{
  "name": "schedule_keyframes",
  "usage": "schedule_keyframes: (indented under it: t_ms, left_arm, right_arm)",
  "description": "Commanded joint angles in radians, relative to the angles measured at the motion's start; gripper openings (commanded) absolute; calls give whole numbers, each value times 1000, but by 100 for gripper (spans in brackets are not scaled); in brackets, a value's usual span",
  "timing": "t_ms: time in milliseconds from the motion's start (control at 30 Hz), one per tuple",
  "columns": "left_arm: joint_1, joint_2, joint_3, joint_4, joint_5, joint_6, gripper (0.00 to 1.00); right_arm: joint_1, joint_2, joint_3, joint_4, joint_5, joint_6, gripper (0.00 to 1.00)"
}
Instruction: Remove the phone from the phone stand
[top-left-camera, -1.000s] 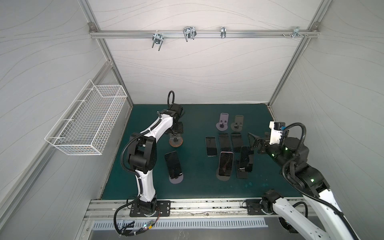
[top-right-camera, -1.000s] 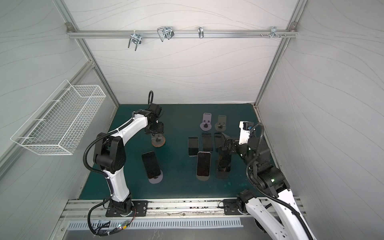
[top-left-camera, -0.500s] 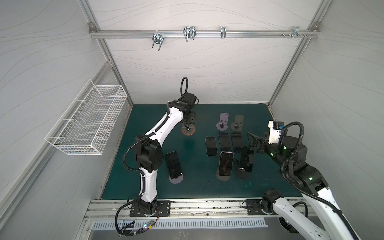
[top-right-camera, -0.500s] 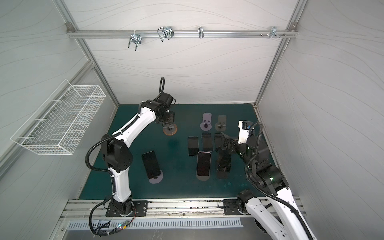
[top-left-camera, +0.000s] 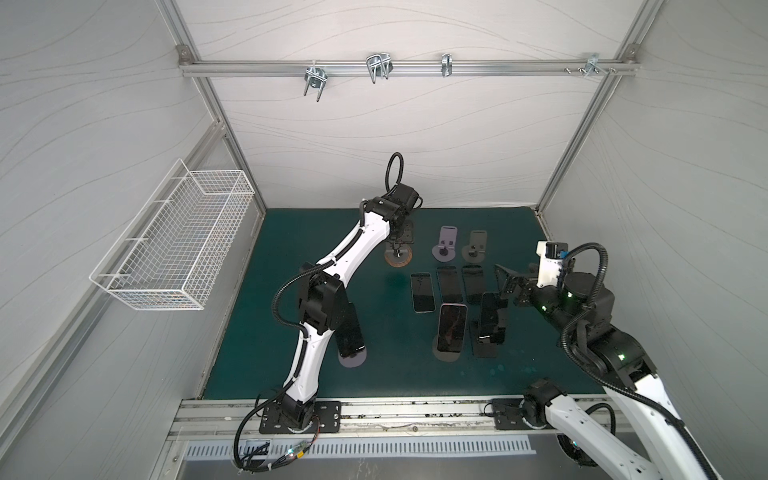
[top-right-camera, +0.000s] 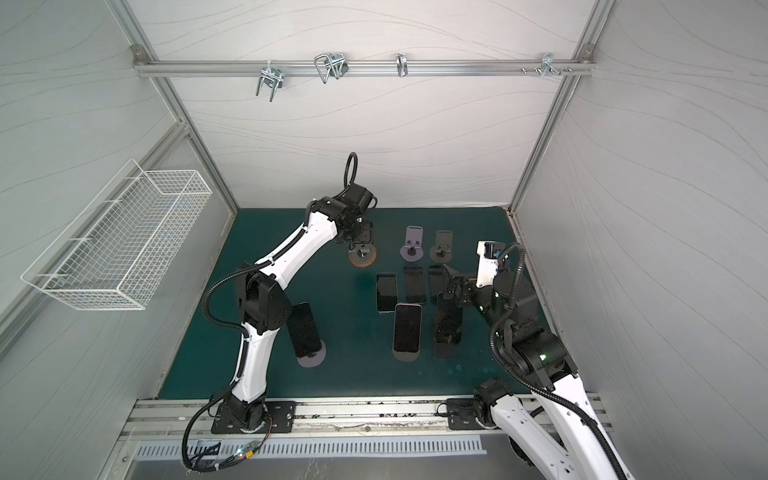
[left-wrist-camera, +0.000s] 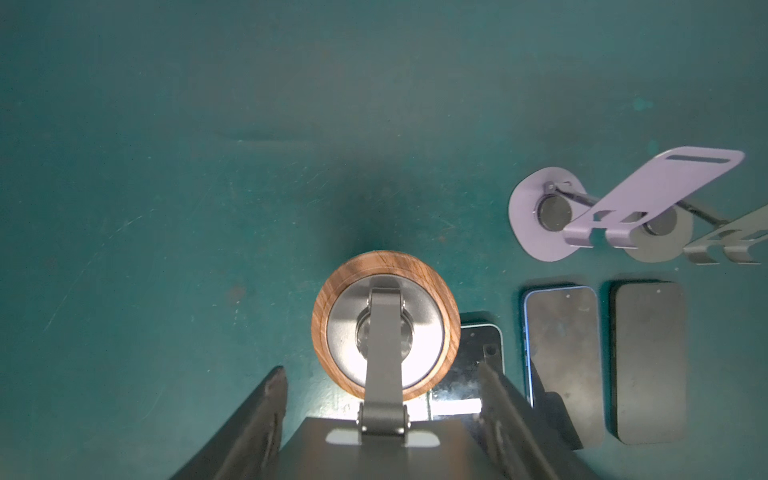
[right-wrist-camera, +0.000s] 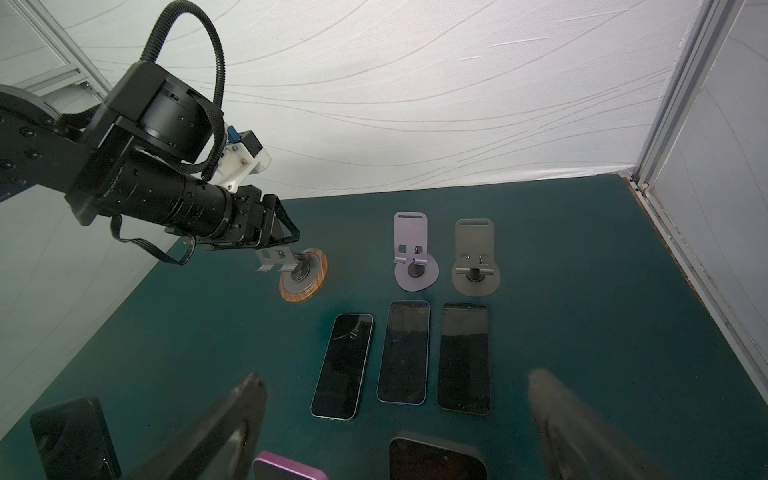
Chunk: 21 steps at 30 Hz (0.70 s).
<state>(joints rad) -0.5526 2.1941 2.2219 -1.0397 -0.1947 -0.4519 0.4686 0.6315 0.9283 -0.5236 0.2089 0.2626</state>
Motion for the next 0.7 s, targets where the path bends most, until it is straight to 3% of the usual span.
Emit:
schedule_keyframes:
  t_ms: [0, 267, 667]
  left_arm:
    - [-21, 43, 69, 55, -49, -25, 57]
    - [-48, 122, 104, 134, -112, -10, 57]
    - [-59, 263, 268, 136, -112, -28, 53]
  right_arm:
    - [-5, 5, 9, 25, 9, -4, 99]
    - [-5, -13, -5, 20, 0, 0, 99]
    - [-5, -31, -20, -4, 11, 14, 99]
